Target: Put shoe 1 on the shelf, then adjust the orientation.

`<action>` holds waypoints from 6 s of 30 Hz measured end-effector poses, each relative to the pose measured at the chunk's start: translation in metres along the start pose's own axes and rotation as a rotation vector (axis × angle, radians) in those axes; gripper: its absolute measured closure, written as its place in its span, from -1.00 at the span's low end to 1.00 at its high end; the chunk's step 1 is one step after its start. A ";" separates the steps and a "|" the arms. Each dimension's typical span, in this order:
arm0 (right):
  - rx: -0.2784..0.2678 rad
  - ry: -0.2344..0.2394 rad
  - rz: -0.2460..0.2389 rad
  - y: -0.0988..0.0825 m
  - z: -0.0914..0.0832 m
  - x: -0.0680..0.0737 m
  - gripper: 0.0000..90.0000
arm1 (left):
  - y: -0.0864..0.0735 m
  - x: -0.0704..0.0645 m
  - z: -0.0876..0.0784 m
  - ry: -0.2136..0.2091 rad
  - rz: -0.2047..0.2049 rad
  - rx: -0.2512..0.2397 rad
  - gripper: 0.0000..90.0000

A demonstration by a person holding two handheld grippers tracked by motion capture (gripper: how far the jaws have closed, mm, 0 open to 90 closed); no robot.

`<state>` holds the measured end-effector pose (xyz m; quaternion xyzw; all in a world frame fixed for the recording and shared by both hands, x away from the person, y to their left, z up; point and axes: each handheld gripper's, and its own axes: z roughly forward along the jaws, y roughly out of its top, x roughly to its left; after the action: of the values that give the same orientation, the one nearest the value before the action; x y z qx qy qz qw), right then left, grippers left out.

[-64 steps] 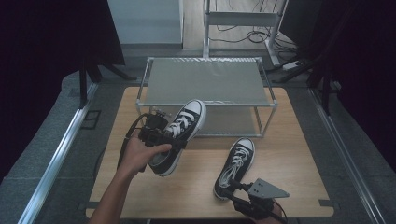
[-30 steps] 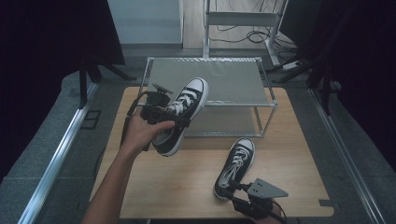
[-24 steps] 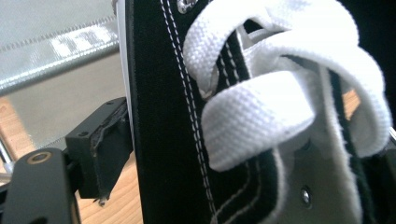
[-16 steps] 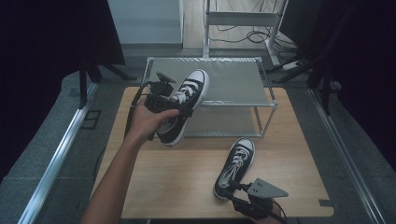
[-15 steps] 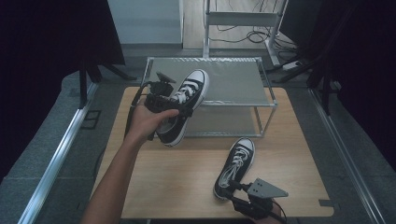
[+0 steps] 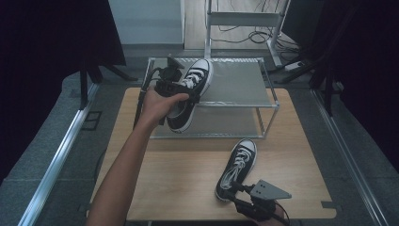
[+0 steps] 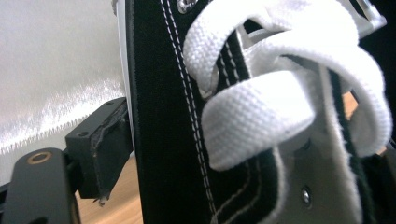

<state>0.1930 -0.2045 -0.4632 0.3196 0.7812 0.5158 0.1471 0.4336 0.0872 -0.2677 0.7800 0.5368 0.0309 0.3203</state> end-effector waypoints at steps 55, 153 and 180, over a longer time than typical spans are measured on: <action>-0.005 0.012 0.012 0.000 -0.002 -0.003 0.29 | 0.115 0.038 0.086 0.309 -0.317 0.115 -0.64; 0.235 0.001 -0.077 -0.033 0.057 0.042 1.00 | -0.045 0.100 -0.036 0.004 -0.066 -0.136 -0.52; 0.163 -0.084 -0.002 -0.047 -0.009 0.015 1.00 | -0.065 0.094 -0.032 0.000 -0.024 -0.145 -0.52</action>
<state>0.1604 -0.2131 -0.5001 0.3508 0.8142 0.4364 0.1537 0.4082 0.1969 -0.3049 0.7480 0.5425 0.0658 0.3765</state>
